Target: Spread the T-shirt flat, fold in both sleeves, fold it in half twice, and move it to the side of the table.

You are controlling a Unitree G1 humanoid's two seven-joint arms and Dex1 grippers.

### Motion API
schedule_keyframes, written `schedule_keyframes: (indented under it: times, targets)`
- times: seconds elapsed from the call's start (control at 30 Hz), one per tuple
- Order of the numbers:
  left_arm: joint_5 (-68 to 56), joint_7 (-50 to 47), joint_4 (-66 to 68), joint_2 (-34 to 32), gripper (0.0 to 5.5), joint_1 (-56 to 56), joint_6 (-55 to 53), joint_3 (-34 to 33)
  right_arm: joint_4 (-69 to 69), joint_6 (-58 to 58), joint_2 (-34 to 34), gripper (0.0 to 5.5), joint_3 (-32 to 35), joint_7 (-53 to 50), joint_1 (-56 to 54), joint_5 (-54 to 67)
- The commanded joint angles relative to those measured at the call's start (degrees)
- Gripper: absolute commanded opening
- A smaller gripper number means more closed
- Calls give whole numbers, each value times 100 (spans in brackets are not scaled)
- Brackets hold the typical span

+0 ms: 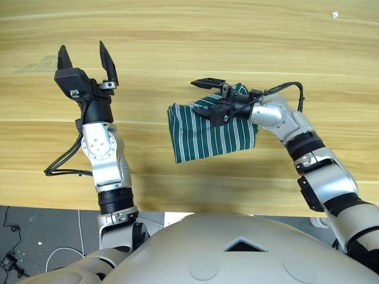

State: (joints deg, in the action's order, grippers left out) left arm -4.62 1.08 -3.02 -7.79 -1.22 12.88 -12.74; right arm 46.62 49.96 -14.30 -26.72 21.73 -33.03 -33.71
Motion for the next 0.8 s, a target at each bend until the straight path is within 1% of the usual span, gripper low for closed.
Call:
schedule_keyframes:
  times: [0.03, 0.23, 0.3, 0.37, 0.47, 0.57, 0.63, 0.73, 0.8]
  targets:
    - [-30, 30, 79, 44, 387, -33, 47, 27, 551, -5, 20, 372, -210, -337, -290, -251]
    - [-64, 70, 163, 110, 387, -143, 90, 81, 1008, 141, 26, 372, -471, -531, -231, -242]
    - [-64, 90, 198, 153, 387, -171, 114, 107, 1244, 31, 9, 372, -513, -649, -279, -288]
    - [-55, 97, 213, 187, 387, -197, 145, 115, 1683, -379, -42, 372, -412, -843, -454, -246]
    - [-66, 80, 127, 189, 387, -231, 179, 76, 2124, -1050, -172, 372, 85, -775, -568, 305]
    - [-301, 111, -84, 259, 387, -301, 30, 31, 2104, -1477, -664, 372, 425, -710, -376, 609]
    - [-446, 104, -309, 312, 387, -368, -91, 25, 1819, -1541, -1189, 372, 589, -755, -87, 689]
    - [-465, 23, -654, 355, 387, -519, -183, 26, 1398, -1743, -2080, 372, 1056, -1108, 368, 897]
    - [-463, -25, -784, 432, 387, -657, -233, 38, 1584, -2045, -2517, 372, 1474, -1573, 663, 1116]
